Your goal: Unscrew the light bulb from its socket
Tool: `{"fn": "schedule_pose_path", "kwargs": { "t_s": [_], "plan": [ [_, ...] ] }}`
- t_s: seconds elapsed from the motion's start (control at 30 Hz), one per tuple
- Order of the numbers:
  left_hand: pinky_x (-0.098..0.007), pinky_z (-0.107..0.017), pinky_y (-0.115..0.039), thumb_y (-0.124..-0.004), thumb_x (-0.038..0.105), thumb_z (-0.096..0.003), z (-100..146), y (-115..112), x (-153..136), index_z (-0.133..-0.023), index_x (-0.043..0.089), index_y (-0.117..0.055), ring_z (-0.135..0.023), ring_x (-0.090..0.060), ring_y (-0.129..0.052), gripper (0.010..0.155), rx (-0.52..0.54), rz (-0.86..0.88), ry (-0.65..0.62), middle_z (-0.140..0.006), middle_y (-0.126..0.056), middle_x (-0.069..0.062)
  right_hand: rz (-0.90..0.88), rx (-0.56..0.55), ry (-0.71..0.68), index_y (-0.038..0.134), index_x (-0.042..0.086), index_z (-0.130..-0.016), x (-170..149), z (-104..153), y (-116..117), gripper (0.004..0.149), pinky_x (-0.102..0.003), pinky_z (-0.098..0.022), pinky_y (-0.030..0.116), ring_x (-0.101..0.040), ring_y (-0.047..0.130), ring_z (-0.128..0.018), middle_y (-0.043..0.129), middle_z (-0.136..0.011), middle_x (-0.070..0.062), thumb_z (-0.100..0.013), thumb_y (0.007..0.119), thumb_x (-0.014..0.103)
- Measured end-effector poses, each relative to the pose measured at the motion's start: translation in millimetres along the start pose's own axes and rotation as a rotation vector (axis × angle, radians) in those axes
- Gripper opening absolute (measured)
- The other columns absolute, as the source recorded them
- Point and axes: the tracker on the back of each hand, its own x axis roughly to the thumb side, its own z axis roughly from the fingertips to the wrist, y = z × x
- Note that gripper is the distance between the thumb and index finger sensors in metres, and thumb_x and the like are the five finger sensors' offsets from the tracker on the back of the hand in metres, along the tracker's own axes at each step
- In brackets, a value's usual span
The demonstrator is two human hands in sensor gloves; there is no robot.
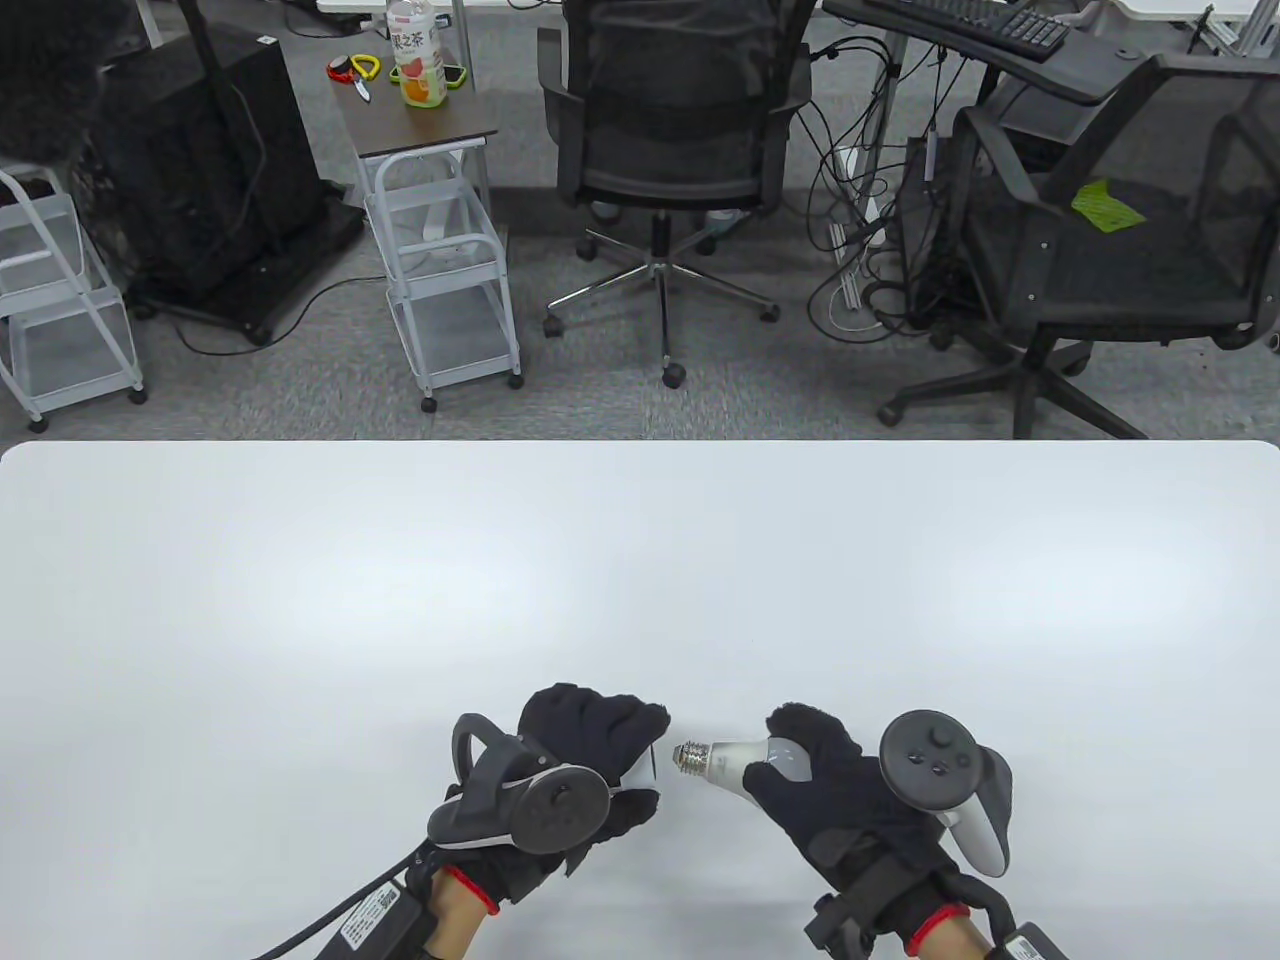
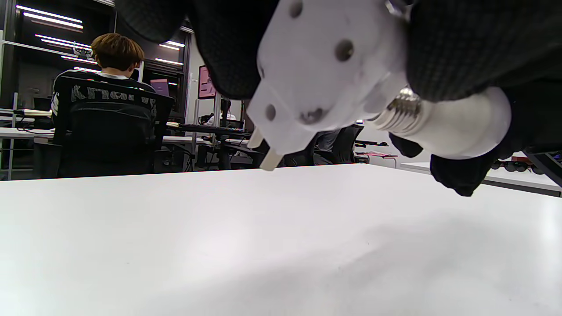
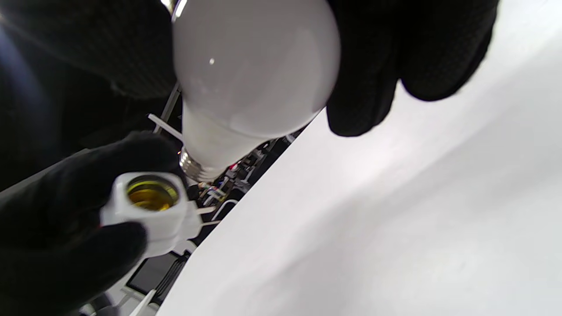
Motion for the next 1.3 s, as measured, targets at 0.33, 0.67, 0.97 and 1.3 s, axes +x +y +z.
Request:
{"fn": "schedule_pose_path", "kwargs": {
  "t_s": [0.33,0.67,0.97,1.3],
  "plan": [
    [-0.068,-0.069,-0.062,-0.101,0.045,-0.0350,0.4,1.2,-3.2,-0.103,0.008,-0.077,-0.085,-0.045,-0.093,0.081,-0.004,-0.007,0.028,-0.101,-0.086,-0.019,0.250,-0.133,0.310,0.051,0.011,-0.097,-44.9,-15.1,-22.5,0.081,-0.052,-0.054,0.084,-0.025,0.099,-0.067,0.068,-0.093,-0.019,-0.042,0.083,0.061],
    [-0.067,-0.069,-0.063,-0.101,0.046,-0.0349,-0.1,1.6,-3.5,-0.103,0.008,-0.077,-0.085,-0.044,-0.093,0.081,-0.010,-0.005,0.026,-0.101,-0.086,-0.018,0.365,-0.118,0.470,0.052,0.011,-0.096,-60.7,-23.8,-13.2,0.082,-0.050,-0.056,0.084,-0.023,0.099,-0.068,0.070,-0.093,-0.018,-0.041,0.083,0.063],
    [-0.067,-0.069,-0.063,-0.101,0.046,-0.0350,-0.2,1.2,-3.0,-0.103,0.008,-0.077,-0.084,-0.044,-0.094,0.081,-0.013,-0.001,0.026,-0.101,-0.086,-0.018,0.436,-0.086,0.502,0.059,0.011,-0.094,-63.0,-25.7,-8.0,0.081,-0.048,-0.050,0.086,-0.020,0.101,-0.059,0.079,-0.088,-0.017,-0.040,0.080,0.068],
    [-0.067,-0.069,-0.063,-0.100,0.046,-0.0355,-0.4,0.9,-2.4,-0.103,0.008,-0.077,-0.084,-0.044,-0.094,0.081,-0.026,0.001,0.026,-0.101,-0.086,-0.018,0.439,-0.052,0.503,0.069,0.011,-0.088,-63.3,-26.7,-3.6,0.082,-0.048,-0.046,0.087,-0.020,0.102,-0.052,0.088,-0.078,-0.015,-0.037,0.075,0.075]
  ]
}}
